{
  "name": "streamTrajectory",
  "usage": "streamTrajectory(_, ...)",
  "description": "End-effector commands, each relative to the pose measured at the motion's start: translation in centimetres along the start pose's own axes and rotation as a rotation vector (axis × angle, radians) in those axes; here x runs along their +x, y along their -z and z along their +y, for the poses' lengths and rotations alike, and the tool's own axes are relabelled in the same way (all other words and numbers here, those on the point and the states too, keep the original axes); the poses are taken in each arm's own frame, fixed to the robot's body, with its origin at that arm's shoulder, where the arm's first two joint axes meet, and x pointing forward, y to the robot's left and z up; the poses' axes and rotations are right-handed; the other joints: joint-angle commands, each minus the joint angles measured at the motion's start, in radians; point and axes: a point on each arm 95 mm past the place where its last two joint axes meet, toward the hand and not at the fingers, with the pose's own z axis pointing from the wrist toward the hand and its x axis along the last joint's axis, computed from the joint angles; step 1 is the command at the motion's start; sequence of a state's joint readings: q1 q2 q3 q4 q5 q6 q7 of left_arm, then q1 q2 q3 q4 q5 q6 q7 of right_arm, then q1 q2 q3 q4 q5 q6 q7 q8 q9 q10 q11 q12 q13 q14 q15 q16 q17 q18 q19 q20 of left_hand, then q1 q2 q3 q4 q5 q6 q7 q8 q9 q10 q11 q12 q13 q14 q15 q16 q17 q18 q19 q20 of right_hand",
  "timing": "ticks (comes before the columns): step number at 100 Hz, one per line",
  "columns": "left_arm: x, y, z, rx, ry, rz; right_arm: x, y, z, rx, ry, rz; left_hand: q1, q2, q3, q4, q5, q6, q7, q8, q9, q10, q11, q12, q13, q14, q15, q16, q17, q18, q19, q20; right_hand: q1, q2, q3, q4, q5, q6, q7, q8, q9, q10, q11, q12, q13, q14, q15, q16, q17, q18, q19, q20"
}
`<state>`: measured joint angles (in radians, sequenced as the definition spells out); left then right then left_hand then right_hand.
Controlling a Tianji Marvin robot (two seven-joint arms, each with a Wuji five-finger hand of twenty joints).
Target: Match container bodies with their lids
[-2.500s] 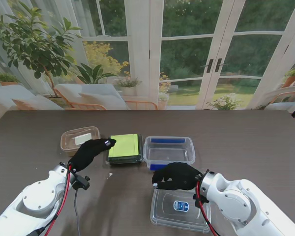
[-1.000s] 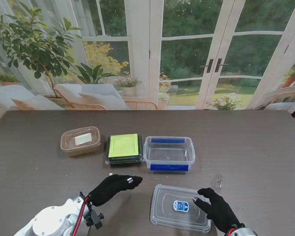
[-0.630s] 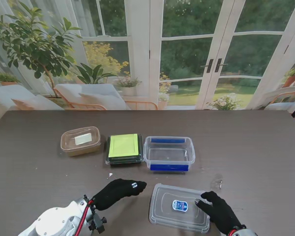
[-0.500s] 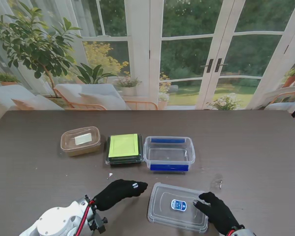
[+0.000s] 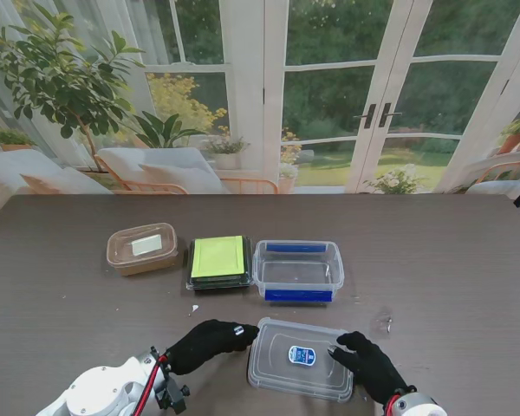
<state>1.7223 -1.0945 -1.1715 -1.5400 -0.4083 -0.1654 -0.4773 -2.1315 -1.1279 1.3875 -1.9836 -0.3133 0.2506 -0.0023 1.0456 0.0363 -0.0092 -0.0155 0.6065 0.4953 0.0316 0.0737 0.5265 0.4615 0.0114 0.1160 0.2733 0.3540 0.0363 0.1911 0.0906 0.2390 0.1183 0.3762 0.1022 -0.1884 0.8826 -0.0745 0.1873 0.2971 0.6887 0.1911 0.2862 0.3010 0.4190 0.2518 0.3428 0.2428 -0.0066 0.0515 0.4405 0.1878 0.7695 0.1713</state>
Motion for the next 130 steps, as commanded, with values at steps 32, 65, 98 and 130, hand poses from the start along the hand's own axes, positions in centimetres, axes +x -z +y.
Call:
streamTrajectory(32, -0.5, -0.2, 0.2, 0.030, -0.007, -0.025, 0.6, -1.2, -0.4, 0.045, -0.025, 0.026, 0.046, 0.041, -0.015, -0.008, -0.029, 0.022, -0.018, -0.011, -0.041, -0.003, -0.013, -0.029, -0.048, 0.009, -0.021, -0.020, -0.031, -0.048, -0.021, -0.026, 0.001, -0.016, -0.009, -0.011, -0.013, -0.011, 0.012, -0.016, 0.008, -0.002, 0.013, -0.013, 0.022, -0.032, 0.000, -0.007, -0.413, -0.035, -0.001, -0.033)
streamTrajectory(65, -0.5, -0.4, 0.0, 0.056, -0.017, -0.029, 1.1, -2.2, -0.6, 0.060, -0.028, 0.043, 0.040, 0.041, -0.015, -0.008, -0.035, 0.014, -0.019, -0.012, -0.044, -0.011, -0.008, -0.028, -0.057, 0.002, -0.020, -0.019, -0.041, -0.055, -0.017, -0.020, 0.002, -0.016, -0.012, -0.012, 0.003, -0.014, 0.006, -0.018, 0.025, -0.011, 0.009, -0.013, 0.040, -0.044, 0.002, -0.004, -0.400, -0.050, 0.008, -0.034)
streamTrajectory(98, -0.4, -0.2, 0.2, 0.037, -0.022, -0.040, 1.3, -3.5, -0.6, 0.053, -0.030, 0.052, 0.033, 0.041, -0.016, -0.008, -0.041, 0.016, -0.020, -0.013, -0.046, -0.009, -0.008, -0.026, -0.059, 0.002, -0.020, -0.019, -0.043, -0.053, -0.015, -0.016, 0.002, -0.021, -0.009, -0.012, 0.016, -0.018, 0.002, -0.018, 0.044, -0.021, 0.005, -0.014, 0.053, -0.051, 0.003, -0.001, -0.393, -0.058, 0.016, -0.032)
streamTrajectory(130, -0.4, 0.0, 0.0, 0.048, -0.024, -0.049, 1.3, -4.2, -0.4, 0.051, -0.029, 0.057, 0.032, 0.041, -0.014, -0.007, -0.041, 0.014, -0.019, -0.014, -0.047, -0.009, -0.009, -0.026, -0.060, 0.003, -0.020, -0.019, -0.044, -0.053, -0.015, -0.014, 0.002, -0.019, -0.014, -0.013, 0.017, -0.021, -0.004, -0.019, 0.046, -0.027, -0.002, -0.015, 0.053, -0.058, 0.002, 0.000, -0.395, -0.068, 0.015, -0.032)
